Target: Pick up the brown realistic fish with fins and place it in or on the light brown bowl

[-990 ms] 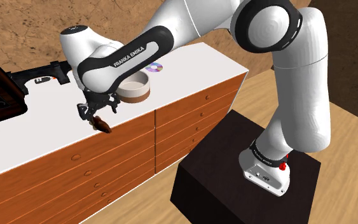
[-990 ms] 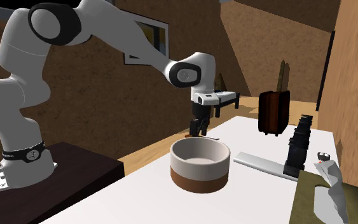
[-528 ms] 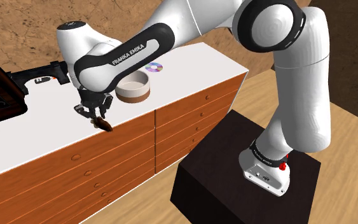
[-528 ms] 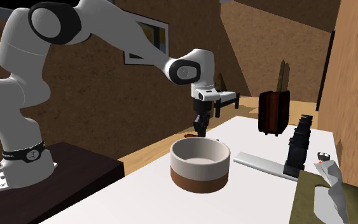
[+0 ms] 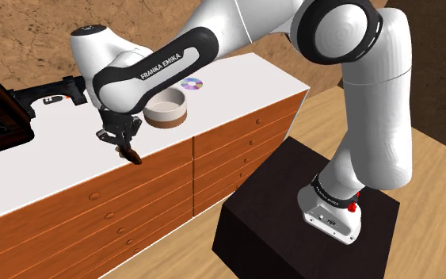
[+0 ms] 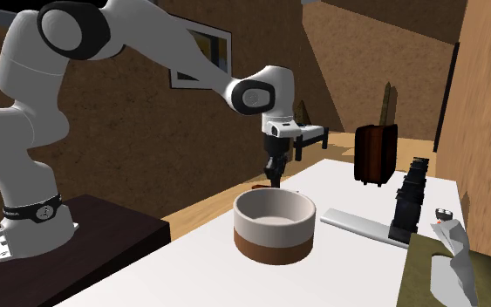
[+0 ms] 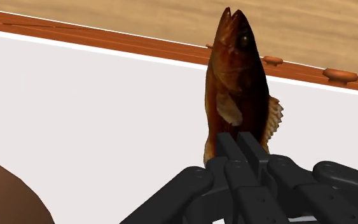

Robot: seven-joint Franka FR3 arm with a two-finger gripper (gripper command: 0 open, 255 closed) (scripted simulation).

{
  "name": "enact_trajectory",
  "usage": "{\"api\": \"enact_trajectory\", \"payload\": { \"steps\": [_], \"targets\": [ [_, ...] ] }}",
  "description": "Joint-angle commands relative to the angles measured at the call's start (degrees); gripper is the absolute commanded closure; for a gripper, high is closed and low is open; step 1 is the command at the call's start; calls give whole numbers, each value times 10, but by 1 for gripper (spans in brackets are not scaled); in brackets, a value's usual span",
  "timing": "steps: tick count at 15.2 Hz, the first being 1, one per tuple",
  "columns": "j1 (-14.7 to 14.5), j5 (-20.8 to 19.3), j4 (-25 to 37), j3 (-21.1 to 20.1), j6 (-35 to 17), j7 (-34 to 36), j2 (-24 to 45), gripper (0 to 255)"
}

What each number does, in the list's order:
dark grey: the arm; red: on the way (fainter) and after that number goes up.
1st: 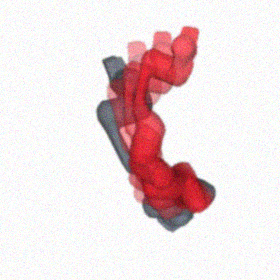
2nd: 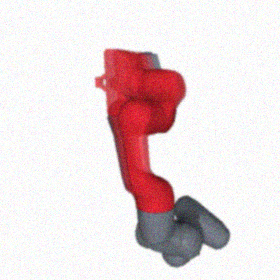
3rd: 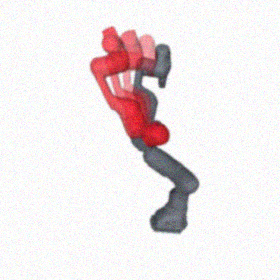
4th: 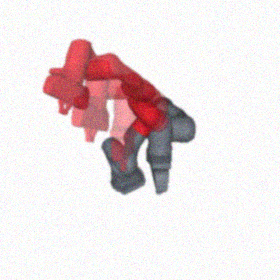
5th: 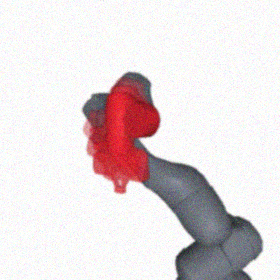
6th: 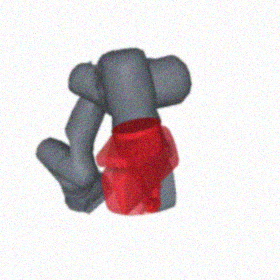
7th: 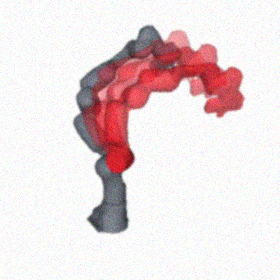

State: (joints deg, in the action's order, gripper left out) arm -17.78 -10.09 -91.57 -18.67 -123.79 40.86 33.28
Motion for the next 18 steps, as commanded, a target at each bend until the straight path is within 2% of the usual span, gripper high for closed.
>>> {"api": "enact_trajectory", "payload": {
  "steps": [1, 3, 4, 6, 7, 14, 18],
  "targets": [
    [4, 1, 2, 3, 15, -3, 4, 255],
    [3, 2, 4, 1, 14, -3, -1, 255],
    [3, 2, 4, 1, 14, -3, -1, 0],
    [45, 79, -49, -33, -12, -19, -41, 0],
    [57, 101, -62, -42, -18, -24, -51, 0],
    [46, 91, -74, -36, -59, -18, -21, 0],
    [45, 90, -74, -36, -62, -18, -18, 0]
  ]
}}
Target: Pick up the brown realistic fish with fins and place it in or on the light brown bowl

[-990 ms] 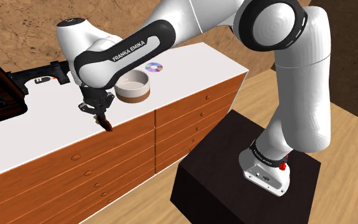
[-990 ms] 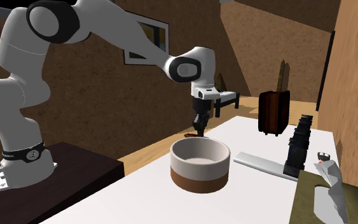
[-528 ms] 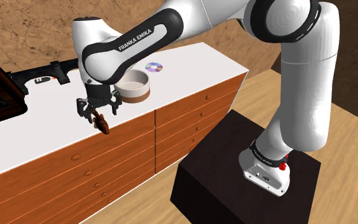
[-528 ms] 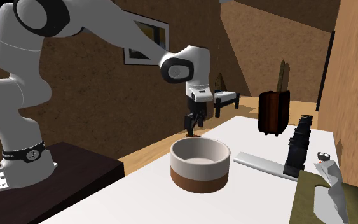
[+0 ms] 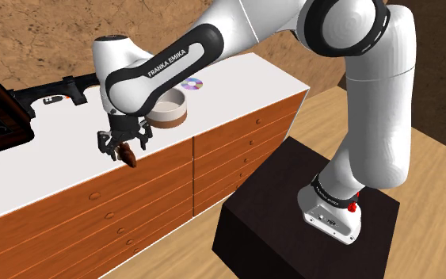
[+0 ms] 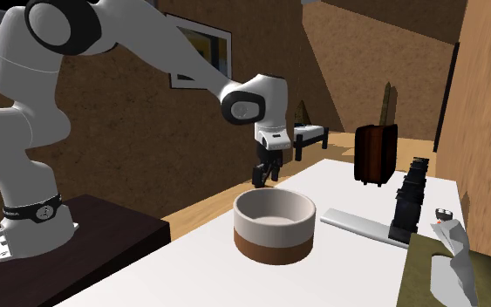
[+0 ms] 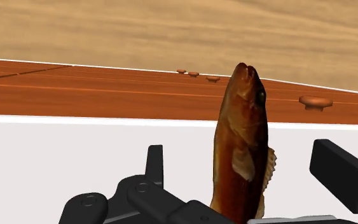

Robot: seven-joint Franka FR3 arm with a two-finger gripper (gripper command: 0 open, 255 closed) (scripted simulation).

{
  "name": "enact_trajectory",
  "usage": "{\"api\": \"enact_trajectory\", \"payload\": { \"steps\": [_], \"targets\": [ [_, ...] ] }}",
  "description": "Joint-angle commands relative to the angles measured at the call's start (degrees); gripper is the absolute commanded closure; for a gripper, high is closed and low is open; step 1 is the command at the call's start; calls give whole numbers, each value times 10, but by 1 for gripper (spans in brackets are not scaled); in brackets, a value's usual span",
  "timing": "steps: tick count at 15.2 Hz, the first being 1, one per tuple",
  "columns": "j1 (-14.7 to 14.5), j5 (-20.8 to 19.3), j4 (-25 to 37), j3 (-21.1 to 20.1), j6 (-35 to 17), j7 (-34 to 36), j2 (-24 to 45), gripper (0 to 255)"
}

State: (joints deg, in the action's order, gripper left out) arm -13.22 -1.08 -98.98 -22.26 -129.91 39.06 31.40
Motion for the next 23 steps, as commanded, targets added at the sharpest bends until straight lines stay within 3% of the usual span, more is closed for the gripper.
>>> {"api": "enact_trajectory", "payload": {
  "steps": [1, 4, 5, 14, 23],
  "targets": [
    [0, 0, 0, 0, -1, 0, 1, 0],
    [0, 0, 0, 0, -1, 0, 0, 0],
    [0, 0, 0, 0, -1, 0, 0, 255],
    [0, 0, 0, 0, -1, 0, 1, 255],
    [6, 11, 18, -8, 52, 1, -36, 255]
  ]
}}
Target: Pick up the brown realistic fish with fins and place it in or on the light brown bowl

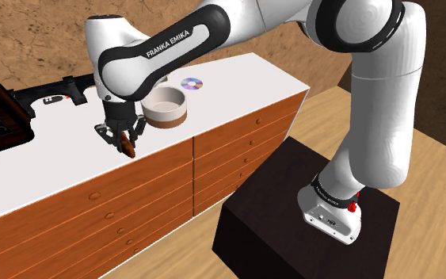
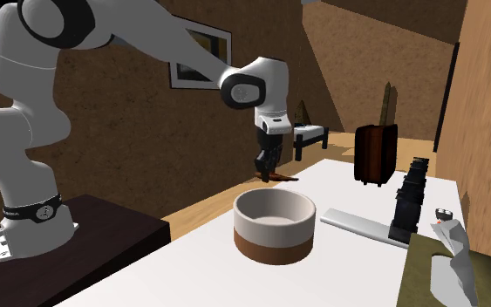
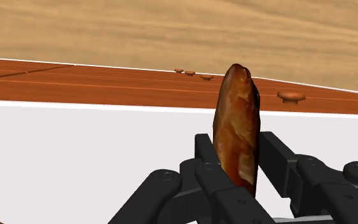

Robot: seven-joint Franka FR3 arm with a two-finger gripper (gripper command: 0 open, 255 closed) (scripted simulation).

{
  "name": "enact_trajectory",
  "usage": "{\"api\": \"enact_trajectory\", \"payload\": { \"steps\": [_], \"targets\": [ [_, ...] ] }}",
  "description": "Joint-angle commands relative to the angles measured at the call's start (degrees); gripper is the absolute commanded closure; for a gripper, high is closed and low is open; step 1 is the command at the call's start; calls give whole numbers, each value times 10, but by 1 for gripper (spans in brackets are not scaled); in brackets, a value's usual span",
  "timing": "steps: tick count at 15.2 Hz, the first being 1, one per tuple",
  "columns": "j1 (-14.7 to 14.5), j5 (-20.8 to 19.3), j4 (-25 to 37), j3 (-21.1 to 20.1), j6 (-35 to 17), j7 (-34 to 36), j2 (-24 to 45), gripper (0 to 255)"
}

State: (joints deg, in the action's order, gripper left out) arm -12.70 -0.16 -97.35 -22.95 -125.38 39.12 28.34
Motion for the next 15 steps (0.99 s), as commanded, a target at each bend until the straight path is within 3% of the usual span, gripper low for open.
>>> {"api": "enact_trajectory", "payload": {
  "steps": [1, 15],
  "targets": [
    [1, 3, 5, -2, 13, 0, -9, 255],
    [6, 15, 58, -10, 104, 5, -49, 255]
  ]
}}
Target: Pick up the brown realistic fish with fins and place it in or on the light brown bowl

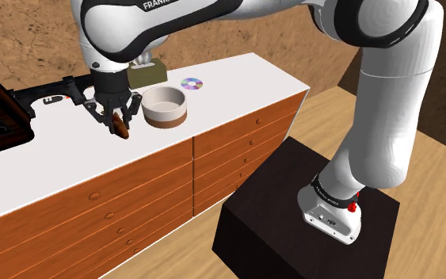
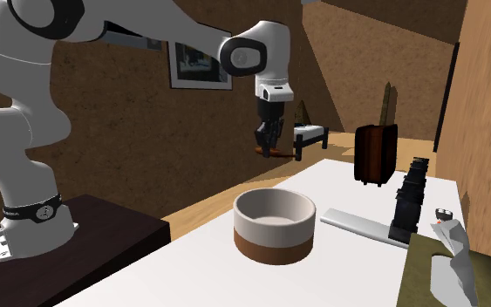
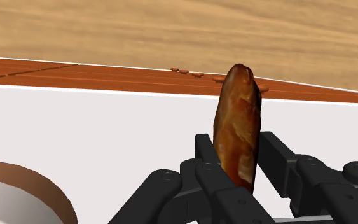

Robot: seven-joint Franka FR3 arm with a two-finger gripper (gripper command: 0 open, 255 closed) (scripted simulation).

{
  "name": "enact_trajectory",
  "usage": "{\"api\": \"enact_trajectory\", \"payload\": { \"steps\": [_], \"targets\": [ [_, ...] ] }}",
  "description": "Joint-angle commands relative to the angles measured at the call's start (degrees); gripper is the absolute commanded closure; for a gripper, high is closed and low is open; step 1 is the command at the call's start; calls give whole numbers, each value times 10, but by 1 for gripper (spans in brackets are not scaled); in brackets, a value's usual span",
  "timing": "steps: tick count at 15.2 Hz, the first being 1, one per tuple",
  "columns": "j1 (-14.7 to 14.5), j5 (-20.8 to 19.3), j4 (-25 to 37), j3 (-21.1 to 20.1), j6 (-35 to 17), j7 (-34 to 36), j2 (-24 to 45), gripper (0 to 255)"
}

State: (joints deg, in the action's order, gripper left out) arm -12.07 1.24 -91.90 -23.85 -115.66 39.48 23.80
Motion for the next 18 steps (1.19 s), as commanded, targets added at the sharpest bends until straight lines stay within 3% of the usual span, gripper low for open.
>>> {"api": "enact_trajectory", "payload": {
  "steps": [1, 6, 18],
  "targets": [
    [0, 2, 8, -1, 13, 2, -5, 255],
    [0, 4, 32, -3, 44, 4, -13, 255],
    [110, 32, 4, 37, 72, -146, -48, 255]
  ]
}}
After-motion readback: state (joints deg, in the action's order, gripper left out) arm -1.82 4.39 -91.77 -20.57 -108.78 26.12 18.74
